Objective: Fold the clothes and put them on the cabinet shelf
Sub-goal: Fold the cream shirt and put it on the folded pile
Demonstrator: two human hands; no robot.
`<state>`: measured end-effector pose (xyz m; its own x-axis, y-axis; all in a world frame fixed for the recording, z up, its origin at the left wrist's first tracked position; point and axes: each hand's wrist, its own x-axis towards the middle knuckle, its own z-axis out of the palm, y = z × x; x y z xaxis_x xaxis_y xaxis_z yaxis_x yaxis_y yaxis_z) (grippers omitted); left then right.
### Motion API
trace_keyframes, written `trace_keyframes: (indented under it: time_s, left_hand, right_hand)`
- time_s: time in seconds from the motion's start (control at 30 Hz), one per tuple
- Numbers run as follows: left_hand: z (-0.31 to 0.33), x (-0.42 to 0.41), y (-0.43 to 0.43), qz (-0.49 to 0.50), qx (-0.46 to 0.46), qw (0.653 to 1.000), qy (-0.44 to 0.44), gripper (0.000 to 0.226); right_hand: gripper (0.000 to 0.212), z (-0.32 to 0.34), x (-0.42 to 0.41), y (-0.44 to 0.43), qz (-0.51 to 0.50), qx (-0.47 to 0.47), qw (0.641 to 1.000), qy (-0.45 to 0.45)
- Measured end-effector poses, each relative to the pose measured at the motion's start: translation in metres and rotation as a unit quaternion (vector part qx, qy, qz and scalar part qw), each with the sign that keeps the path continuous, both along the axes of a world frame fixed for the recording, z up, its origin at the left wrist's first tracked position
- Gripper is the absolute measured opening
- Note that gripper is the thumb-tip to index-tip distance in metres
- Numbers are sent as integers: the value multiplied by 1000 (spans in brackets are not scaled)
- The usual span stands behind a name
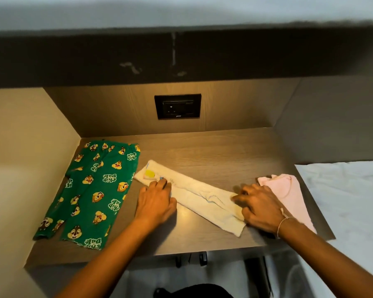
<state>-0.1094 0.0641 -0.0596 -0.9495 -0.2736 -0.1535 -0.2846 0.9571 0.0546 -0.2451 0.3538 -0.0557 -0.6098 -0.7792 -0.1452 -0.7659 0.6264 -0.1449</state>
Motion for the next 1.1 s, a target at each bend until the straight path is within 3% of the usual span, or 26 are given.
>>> trace_keyframes:
  time_s: [0.3, 0.4, 0.5, 0.6, 0.7, 0.77, 0.9, 0.97, 1.03, 1.1]
  left_hand:
    - [-2, -108, -27, -119, 34, 988, -91, 58]
    - [2, -101, -19, -109, 32, 992, -60, 60]
    - [0, -53, -5, -122, 93, 988, 25, 65]
    - [-12, 16, 15, -167, 143, 973, 63, 75]
    - [-29, 67, 34, -181, 127, 975, 31, 83]
    - [-35, 82, 46, -165, 115, 978, 56, 76]
    - [-34, 99, 76, -140, 125, 962, 200, 33]
    - [-33, 107, 92, -103, 139, 953, 247, 27]
    - [-24, 115, 103, -7, 212, 938, 273, 28]
    - [-5, 116, 104, 93, 349, 892, 274, 24]
  right_hand:
    - [54, -15, 101, -9, -41, -147, 987, -56]
    - [52, -16, 109, -19, -49, -168, 982, -76]
    - [47, -12, 98, -13, -51, -217, 971, -87]
    - [63, -17, 84, -7, 50, -159, 984, -58]
    - [76, -27, 77, -7, 123, -65, 989, -42]
    - [69, -32, 78, -4, 140, -70, 988, -7]
    - [44, -44, 98, 9, 132, -221, 966, 17]
    - [36, -43, 110, 15, 121, -265, 957, 6]
    - [29, -31, 118, 19, 63, -303, 948, -77]
    - [23, -7, 118, 18, -23, -349, 916, -199]
